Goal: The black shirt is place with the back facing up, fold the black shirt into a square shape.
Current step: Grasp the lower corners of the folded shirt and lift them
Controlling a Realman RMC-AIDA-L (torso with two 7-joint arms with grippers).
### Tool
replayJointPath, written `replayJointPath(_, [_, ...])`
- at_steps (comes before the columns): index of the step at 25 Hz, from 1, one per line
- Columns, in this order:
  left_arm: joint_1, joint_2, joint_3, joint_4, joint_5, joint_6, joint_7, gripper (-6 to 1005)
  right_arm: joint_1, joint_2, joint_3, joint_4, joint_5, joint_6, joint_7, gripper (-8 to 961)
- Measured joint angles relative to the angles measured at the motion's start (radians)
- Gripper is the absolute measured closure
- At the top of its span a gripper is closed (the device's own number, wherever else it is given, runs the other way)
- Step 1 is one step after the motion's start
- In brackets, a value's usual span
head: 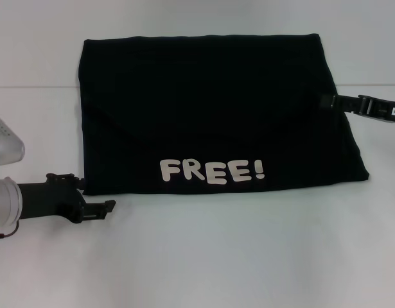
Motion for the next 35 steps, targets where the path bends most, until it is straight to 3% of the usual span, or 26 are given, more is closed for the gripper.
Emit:
replayJointPath(5, [-0.003, 0.002, -0.003, -0.002, 0.0, -0.005, -0.005, 173, -0.001, 0.0, 0.0, 0.0, 0.0, 0.0, 0.0, 270])
replayJointPath(10, [-0.006, 0.003, -0.003, -0.003, 0.0, -0.012, -0.005, 378, -0.002, 0.0, 0.0, 0.0, 0.0, 0.0, -0.001, 271])
replayJointPath(13, [-0.006, 0.004, -0.001, -0.003, 0.0, -0.023, -0.005, 593, -0.003, 0.0, 0.0, 0.0, 0.0, 0.0, -0.002, 273])
replayJointPath(19, [-0.011, 0.002, 0.003, -0.008, 0.0, -0.041, -0.005, 796, -0.004, 0.0, 0.0, 0.0, 0.0, 0.0, -0.002, 276])
replayJointPath(24, [-0.014, 0.006, 0.003, -0.009, 0.0, -0.043, -0.005, 880, -0.005, -0.008, -0.009, 0.0, -0.02, 0.0, 0.005, 278])
replayJointPath(31, [-0.008, 0.012, -0.006, 0.017, 0.001, -0.03, -0.018, 997, 0.004, -0.03, -0.014, 0.003, -0.22, -0.003, 0.134, 282])
replayJointPath(35, [-0.008, 0.012, -0.007, 0.018, 0.002, -0.03, -0.019, 997, 0.004, -0.03, -0.014, 0.004, -0.268, 0.003, 0.151, 284])
